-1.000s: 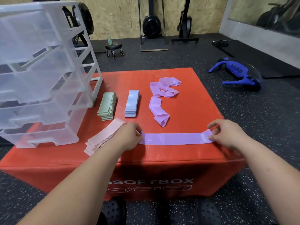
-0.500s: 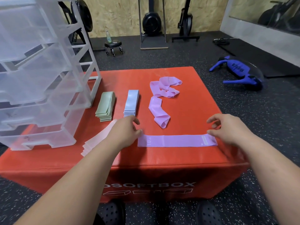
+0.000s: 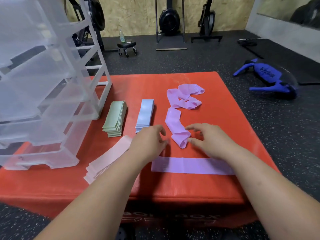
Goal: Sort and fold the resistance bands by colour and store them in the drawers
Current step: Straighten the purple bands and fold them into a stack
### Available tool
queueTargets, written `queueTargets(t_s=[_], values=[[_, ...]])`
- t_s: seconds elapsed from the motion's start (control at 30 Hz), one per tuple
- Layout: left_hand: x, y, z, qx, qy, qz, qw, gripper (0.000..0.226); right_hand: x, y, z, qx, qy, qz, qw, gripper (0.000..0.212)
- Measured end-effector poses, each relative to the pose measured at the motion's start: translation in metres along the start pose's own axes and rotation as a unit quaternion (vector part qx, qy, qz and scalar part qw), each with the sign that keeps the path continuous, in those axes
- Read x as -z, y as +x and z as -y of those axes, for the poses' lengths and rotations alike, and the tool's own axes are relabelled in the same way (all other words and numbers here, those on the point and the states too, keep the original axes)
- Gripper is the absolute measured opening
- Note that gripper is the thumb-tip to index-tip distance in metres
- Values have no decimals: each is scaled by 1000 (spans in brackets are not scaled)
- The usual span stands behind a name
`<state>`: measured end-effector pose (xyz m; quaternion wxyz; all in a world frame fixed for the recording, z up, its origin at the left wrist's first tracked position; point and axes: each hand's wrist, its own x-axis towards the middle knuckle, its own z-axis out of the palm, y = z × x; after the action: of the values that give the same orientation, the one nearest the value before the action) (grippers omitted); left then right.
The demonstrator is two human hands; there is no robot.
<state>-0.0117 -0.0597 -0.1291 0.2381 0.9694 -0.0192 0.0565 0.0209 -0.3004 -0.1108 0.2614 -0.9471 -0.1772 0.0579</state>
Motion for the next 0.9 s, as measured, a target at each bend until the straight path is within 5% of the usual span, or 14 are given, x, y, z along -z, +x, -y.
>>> queueTargets(t_s=[0.17,0.3,0.47,0.67,0.8,0.9], values=[[-6,14,-2,-26,-35,-16,999,24,-15,23,8,19,-3,7,1000,28],[-3,23,-11,-11,-196,5,981,37,-3,33,20,38,135,-35,989,34],[-3,33,-7,18,-301,-46,952,21,6,33,27,26,354,-20,935,45],[8,31,0,59,-399,-35,914,24,-2,33,11,43,163,-90,982,33],[12,25,-2,45,-436,-21,899,20,-5,27,21,65,197,-66,976,45],[14,21,-3,37,-438,-33,897,23,-6,25,27,82,207,-105,969,31]])
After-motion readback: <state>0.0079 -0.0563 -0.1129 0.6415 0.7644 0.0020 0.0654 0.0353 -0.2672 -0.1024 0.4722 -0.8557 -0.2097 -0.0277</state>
